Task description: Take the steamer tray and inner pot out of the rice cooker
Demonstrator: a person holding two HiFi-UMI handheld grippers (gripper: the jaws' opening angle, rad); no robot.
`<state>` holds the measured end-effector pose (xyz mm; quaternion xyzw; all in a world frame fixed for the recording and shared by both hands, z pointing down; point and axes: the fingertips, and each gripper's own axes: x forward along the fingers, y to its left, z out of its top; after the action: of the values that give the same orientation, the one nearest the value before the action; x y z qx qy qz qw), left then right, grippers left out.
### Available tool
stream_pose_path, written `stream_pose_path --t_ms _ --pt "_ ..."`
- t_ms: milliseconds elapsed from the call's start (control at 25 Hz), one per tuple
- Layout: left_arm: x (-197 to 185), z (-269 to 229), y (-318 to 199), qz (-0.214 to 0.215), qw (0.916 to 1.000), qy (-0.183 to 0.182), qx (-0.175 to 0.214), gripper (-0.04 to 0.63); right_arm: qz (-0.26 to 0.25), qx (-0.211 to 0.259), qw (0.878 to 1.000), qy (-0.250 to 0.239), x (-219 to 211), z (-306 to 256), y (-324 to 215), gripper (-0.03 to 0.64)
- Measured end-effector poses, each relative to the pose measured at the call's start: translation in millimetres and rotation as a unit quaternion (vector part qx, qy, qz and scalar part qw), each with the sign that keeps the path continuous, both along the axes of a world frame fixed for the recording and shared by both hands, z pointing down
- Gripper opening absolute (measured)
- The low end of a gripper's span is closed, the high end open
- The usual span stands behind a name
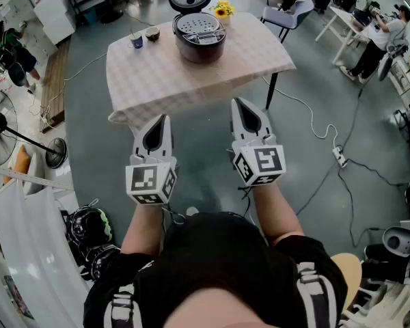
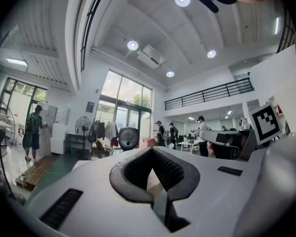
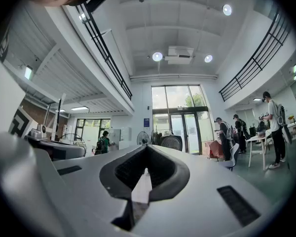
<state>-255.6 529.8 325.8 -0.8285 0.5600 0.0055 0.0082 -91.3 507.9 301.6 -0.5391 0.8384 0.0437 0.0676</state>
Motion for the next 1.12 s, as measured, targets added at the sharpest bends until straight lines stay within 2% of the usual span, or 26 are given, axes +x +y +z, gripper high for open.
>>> stream_pose_path --t_ms 240,520,680,840,1120 --pt "7.8 -0.2 8.0 -0.001 1.0 -0.004 -0.005 0.003 0.002 0.002 1.0 -0.014 9.0 -2.2 10.7 -0.002" --pt "3.8 0.4 10.8 0.002 0.9999 -0.009 -0.008 0.003 0.001 -0.004 1.0 -0.004 -3.5 -0.4 15.9 -0.002" --pt "-8.0 5.6 9.2 0.018 0.9998 -0.005 -0.01 0.003 0.009 -0.004 1.0 0.0 -20.1 4.2 16.7 -0.002" --pt "-25.2 6.9 4.9 0.044 0.9987 0.018 -0.016 0.003 0.029 0.002 1.0 -0.002 -35.9 4.9 17.3 -0.002" --pt "-50.7 7.0 -14.8 0.042 0.9991 0.008 0.0 0.003 0.05 0.009 0.999 0.0 -49.4 2.1 0.6 -0.002"
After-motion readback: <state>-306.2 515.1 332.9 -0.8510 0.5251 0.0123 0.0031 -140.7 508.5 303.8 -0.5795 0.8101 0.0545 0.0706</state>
